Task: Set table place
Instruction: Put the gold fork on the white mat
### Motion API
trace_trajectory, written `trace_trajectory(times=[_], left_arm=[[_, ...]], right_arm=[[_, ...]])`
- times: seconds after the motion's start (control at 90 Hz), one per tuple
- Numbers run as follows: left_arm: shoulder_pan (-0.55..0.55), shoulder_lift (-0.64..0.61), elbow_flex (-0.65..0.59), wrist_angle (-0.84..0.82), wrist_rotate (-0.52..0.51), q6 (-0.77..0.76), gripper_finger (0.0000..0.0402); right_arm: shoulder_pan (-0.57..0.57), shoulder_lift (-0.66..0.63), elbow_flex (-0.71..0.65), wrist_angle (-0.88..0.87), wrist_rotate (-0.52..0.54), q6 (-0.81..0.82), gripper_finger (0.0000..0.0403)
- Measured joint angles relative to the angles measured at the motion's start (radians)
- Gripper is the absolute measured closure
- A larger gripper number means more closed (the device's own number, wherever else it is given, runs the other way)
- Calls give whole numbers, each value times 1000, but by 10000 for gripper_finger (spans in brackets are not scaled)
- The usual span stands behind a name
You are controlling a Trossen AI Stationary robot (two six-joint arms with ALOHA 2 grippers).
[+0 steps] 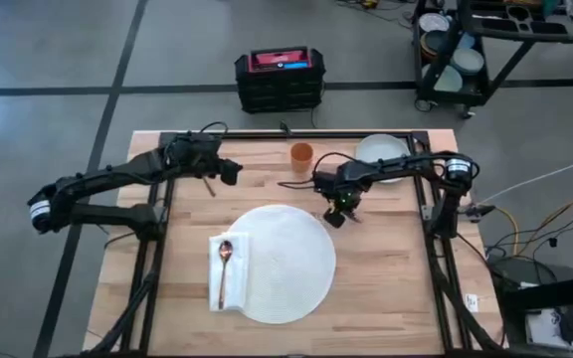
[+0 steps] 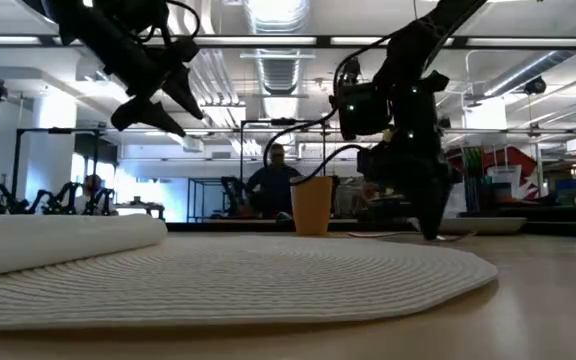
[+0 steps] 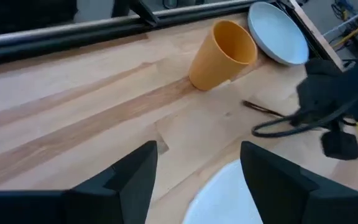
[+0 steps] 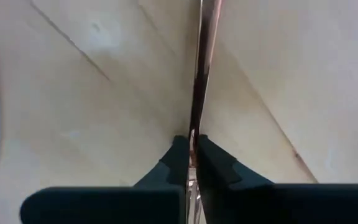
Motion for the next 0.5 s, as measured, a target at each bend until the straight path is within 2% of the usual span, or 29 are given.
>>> trace_trajectory(times=[0.156, 0.5], left_arm=[[0, 0, 0, 0, -17, 6, 184], [0, 0, 0, -1, -25, 38, 184]], right_arm=[[10, -7, 22, -135, -4, -77, 403], [93, -111, 29, -268, -8, -209, 403]])
